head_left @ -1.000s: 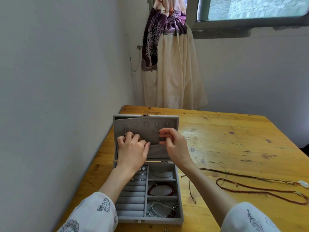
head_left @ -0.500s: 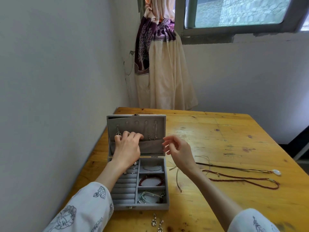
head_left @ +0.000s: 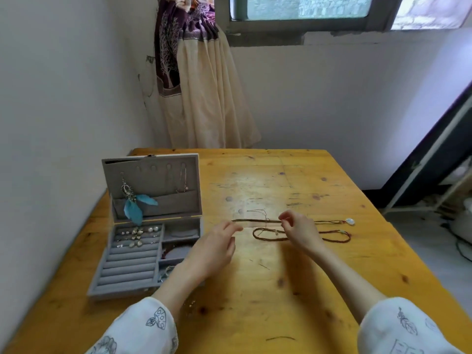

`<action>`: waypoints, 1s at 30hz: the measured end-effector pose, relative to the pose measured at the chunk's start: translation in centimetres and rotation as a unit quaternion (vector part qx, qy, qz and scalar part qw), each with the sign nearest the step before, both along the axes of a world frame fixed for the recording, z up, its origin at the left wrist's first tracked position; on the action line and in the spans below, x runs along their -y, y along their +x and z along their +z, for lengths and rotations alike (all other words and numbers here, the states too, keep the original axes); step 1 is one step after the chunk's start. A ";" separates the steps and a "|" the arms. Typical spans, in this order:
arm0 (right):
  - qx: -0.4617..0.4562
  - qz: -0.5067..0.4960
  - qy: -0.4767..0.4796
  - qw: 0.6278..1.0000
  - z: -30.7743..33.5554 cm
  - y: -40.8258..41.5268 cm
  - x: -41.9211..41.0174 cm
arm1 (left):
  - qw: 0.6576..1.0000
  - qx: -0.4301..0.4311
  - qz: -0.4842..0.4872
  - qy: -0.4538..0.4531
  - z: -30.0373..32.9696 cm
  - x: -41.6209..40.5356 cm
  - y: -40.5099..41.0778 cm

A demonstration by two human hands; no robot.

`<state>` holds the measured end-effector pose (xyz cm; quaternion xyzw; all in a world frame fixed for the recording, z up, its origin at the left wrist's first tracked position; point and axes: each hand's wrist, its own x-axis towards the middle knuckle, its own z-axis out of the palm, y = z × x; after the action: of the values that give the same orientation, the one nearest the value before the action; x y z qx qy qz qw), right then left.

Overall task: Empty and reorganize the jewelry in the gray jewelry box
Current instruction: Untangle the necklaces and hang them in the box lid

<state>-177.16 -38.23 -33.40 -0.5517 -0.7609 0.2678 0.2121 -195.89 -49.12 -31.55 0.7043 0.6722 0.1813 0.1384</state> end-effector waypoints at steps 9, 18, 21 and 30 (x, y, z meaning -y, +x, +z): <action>0.099 -0.004 -0.005 0.995 -1.5 3.7 -2.7 | 0.982 -0.111 -0.045 -0.149 -3.2 -1.0 2.8; 0.142 0.030 -0.003 0.989 -1.5 2.1 -3.4 | 0.985 -0.076 -0.033 -0.153 -3.0 -1.2 2.9; 0.196 0.031 -0.007 0.980 -1.5 2.1 -4.2 | 0.984 -0.070 -0.033 -0.159 -2.8 -1.2 2.9; 0.060 -0.024 0.050 0.997 1.1 1.5 -4.8 | 0.978 -0.018 -0.041 -0.203 -1.3 -1.8 2.7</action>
<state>-175.65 -33.41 -32.28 -0.5740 -0.7709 0.1908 0.1996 -193.23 -47.36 -32.86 0.6915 0.6680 0.0227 0.2741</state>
